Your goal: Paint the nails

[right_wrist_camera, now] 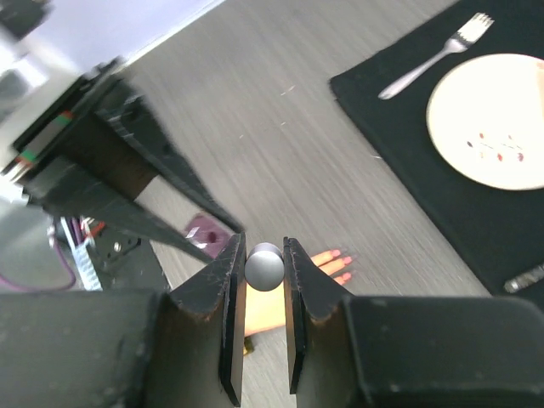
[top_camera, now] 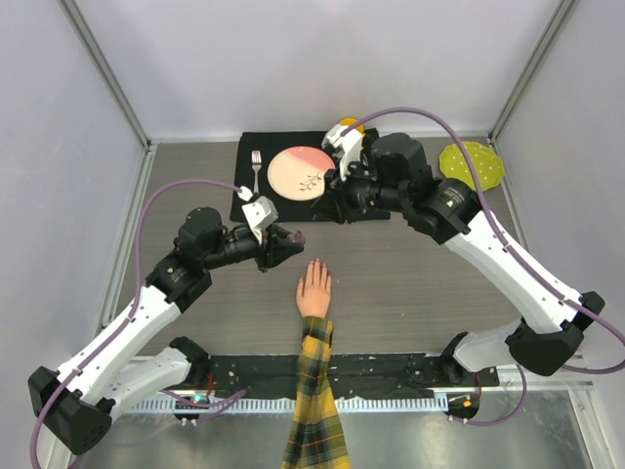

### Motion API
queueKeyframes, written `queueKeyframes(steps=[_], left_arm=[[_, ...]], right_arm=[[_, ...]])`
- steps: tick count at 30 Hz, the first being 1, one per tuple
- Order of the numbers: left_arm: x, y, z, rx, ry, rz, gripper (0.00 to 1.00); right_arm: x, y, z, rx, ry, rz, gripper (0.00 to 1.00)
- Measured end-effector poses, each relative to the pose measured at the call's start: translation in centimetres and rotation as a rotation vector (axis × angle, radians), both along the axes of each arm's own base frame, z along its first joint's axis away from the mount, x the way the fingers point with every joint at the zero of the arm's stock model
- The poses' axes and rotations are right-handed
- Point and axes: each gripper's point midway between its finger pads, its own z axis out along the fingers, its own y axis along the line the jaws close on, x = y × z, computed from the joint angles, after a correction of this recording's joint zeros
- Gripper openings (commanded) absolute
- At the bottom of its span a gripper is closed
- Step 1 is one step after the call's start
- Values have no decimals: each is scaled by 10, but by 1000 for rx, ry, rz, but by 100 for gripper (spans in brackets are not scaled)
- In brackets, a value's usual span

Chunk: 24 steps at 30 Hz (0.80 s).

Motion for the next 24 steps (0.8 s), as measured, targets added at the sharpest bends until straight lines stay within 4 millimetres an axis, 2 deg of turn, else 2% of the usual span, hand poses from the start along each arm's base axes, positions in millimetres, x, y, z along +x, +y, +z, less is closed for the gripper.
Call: queueKeyframes(steps=[4,8,14,24], left_arm=[[-1,-1,-5,17,1,-17,0],[-2,-1,-9,31,0,-27,0],[-2,-1,-10,35,-2,-33,0],[-2,-1,-11,39,0,-32,0]], right_arm=[[-14,15,-12,-46,-7,76,1],[-15,18,-22,-81,-5,98,1],[-16,17,-18,-70,-27,102,1],[-28,22,-14,-36,-18,166,1]])
